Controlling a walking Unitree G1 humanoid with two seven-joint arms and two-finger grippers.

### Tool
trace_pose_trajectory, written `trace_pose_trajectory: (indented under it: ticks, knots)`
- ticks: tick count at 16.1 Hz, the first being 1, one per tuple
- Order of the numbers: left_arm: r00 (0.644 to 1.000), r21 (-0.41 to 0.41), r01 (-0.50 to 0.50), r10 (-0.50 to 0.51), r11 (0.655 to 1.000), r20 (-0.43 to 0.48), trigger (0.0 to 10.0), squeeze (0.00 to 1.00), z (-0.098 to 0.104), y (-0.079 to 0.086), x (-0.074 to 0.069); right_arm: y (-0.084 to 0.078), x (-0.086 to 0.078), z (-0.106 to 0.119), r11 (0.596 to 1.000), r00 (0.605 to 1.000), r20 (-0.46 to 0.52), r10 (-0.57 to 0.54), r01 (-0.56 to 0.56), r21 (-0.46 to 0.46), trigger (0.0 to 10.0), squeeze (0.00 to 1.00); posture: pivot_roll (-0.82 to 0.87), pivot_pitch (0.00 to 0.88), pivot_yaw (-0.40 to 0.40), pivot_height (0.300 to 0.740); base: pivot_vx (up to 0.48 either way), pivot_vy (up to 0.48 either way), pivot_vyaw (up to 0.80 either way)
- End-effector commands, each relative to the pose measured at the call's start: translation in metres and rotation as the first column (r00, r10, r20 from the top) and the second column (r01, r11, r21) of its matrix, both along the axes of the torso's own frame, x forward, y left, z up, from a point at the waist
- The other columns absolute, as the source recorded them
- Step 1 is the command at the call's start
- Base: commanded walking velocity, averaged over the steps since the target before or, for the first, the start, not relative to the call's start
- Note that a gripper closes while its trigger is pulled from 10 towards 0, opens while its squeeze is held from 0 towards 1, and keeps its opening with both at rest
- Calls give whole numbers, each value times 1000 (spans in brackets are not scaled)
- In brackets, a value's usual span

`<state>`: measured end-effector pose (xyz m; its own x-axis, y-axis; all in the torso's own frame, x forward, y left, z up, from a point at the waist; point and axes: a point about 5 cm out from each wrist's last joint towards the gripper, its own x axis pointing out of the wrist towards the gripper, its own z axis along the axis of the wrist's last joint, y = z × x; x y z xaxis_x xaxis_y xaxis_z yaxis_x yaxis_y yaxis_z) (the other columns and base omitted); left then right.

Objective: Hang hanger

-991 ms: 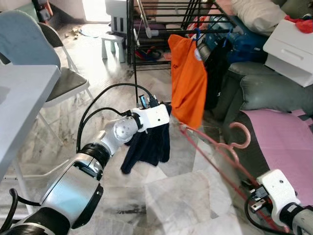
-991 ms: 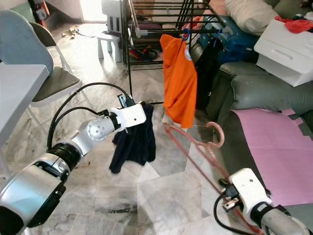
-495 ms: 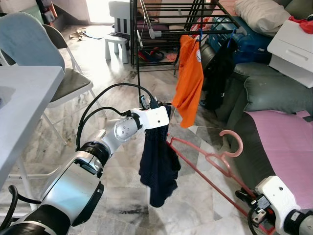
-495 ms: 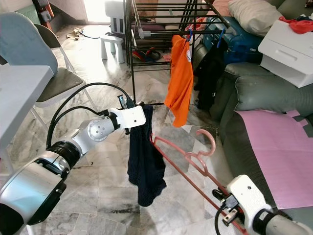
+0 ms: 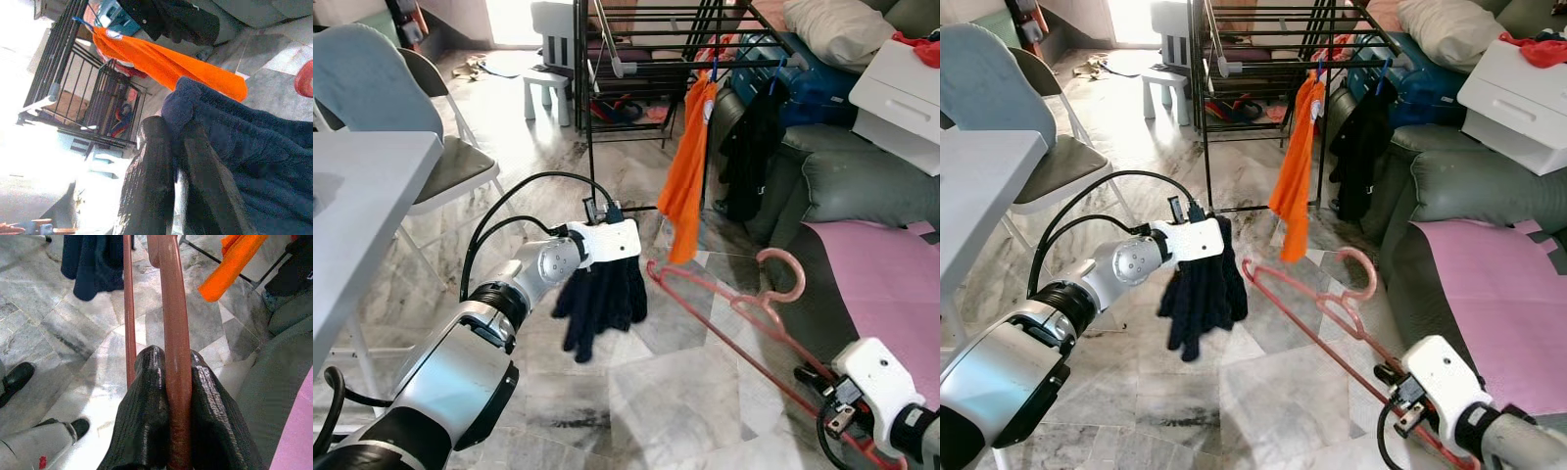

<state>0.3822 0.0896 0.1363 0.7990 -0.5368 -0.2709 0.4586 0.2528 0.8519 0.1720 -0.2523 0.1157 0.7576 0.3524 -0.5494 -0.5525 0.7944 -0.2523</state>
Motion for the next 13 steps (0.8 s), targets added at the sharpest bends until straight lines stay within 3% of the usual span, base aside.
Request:
trace_pose_trajectory:
  ticks: [1,9,12,13]
  knots:
    - [1000,-23,16,-15,1000,14,10000,0,11,-4,3,-2,2,6,1000,1000,16,-4,4,1,10000,0,-82,0,-16,740,0,0,0]
    - [984,-155,170,-175,973,-22,10000,0,15,-21,-7,4,16,-2,1000,999,39,-10,9,14,10000,0,-73,0,-22,740,0,0,0]
    - [953,-271,287,-302,919,-14,10000,0,30,-33,-12,-1,25,-6,996,994,70,-85,83,31,10000,0,-69,0,-25,740,0,0,0]
    - [941,-338,318,-337,886,2,10000,0,38,-38,-14,-2,27,-12,990,990,58,-125,121,69,10000,0,-67,0,-26,740,0,0,0]
